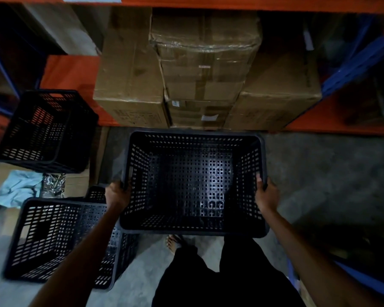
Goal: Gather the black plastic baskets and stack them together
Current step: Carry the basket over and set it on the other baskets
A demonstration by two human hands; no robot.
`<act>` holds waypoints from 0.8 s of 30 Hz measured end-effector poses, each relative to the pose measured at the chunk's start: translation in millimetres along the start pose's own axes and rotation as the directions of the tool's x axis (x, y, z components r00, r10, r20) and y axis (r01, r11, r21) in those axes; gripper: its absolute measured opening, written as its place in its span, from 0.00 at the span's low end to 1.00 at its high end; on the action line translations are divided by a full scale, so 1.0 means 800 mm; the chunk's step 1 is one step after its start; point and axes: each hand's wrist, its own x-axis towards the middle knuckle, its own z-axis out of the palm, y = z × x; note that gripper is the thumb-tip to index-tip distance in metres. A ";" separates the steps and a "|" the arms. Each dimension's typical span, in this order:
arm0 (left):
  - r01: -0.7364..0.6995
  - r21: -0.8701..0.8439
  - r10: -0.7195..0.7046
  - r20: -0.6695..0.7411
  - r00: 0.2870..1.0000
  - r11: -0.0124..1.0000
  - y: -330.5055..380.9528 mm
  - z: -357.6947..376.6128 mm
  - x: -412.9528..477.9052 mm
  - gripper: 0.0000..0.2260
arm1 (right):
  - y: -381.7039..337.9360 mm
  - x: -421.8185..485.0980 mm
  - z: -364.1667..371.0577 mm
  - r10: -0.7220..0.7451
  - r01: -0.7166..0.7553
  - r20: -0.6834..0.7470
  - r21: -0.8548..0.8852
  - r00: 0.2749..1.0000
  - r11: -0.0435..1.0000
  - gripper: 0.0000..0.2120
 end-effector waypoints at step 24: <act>-0.041 0.018 0.041 0.014 0.999 0.999 -0.019 -0.003 -0.008 0.19 | 0.009 -0.012 -0.005 0.071 -0.077 0.089 0.060 0.993 0.995 0.21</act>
